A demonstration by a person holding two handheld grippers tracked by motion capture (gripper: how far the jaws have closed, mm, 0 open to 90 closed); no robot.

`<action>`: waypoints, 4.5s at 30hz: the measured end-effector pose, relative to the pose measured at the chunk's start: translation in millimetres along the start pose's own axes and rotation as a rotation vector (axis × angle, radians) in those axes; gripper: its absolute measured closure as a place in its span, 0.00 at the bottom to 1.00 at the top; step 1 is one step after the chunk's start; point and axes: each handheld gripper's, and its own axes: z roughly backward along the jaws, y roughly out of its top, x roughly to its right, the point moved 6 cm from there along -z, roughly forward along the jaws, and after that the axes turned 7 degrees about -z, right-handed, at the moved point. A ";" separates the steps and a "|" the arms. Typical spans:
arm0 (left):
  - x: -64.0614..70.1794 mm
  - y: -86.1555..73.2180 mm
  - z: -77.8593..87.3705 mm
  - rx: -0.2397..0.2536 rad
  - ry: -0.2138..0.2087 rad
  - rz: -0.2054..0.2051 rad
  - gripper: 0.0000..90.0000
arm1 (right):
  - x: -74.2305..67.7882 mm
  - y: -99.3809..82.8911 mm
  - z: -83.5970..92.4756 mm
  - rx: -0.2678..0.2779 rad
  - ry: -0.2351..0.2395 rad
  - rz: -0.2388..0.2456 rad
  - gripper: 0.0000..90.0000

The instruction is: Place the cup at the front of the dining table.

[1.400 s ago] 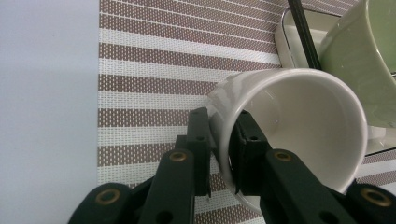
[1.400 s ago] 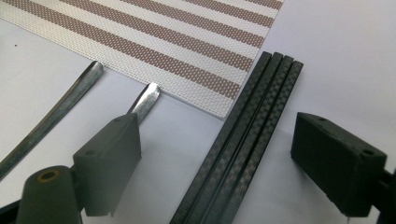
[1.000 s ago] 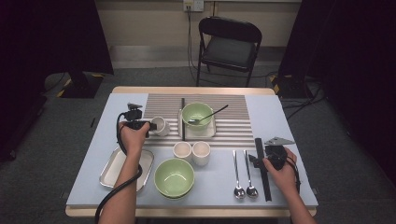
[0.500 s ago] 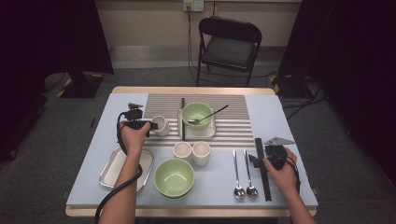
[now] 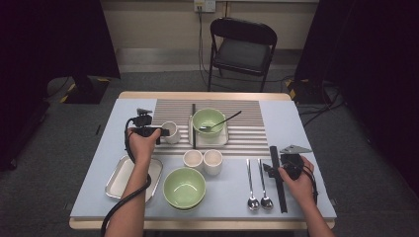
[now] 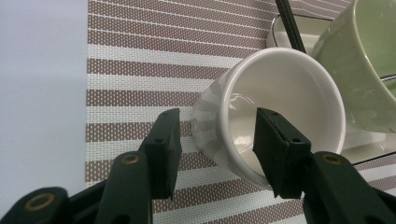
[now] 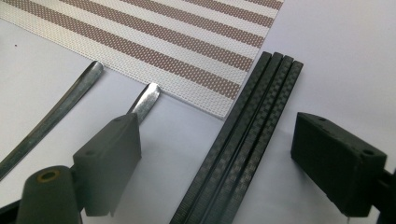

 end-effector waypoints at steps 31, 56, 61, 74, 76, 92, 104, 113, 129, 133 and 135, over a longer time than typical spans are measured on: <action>-1.0 3.8 -5.2 0.020 0.012 0.027 0.31 | 0.0 0.0 0.1 -0.001 -0.001 0.000 0.17; 1.4 8.2 -6.0 0.025 0.011 0.025 0.26 | 0.0 0.0 0.0 0.000 0.000 0.000 0.17; 1.4 8.9 -6.3 0.018 0.010 0.015 0.25 | 0.1 0.0 0.1 -0.001 -0.001 0.000 0.17; 0.8 9.7 -5.6 0.011 0.007 0.016 0.19 | 0.0 0.0 0.0 0.000 0.000 0.000 0.17; 0.7 10.4 -5.1 0.009 0.015 0.018 0.19 | 0.0 0.0 0.0 0.000 0.000 -0.001 0.17; 1.4 16.0 3.5 0.016 0.026 0.010 0.19 | 0.0 0.0 0.0 0.000 0.001 0.001 0.17; 4.3 13.1 9.4 -0.011 0.008 -0.012 0.19 | 0.0 -0.1 0.1 0.000 0.001 0.002 0.17; 3.3 11.9 15.6 -0.015 0.000 -0.012 0.19 | -0.1 -0.1 0.1 -0.001 0.001 0.001 0.17; -0.1 7.4 22.4 -0.014 -0.015 -0.007 0.20 | -0.1 -0.1 0.1 -0.001 0.001 0.002 0.17; -1.1 5.8 23.7 -0.018 -0.012 -0.016 0.20 | -0.2 -0.1 0.1 -0.001 0.001 0.001 0.17; -0.7 4.8 24.0 -0.022 -0.017 -0.013 0.20 | -0.1 -0.1 0.1 -0.001 0.001 0.002 0.17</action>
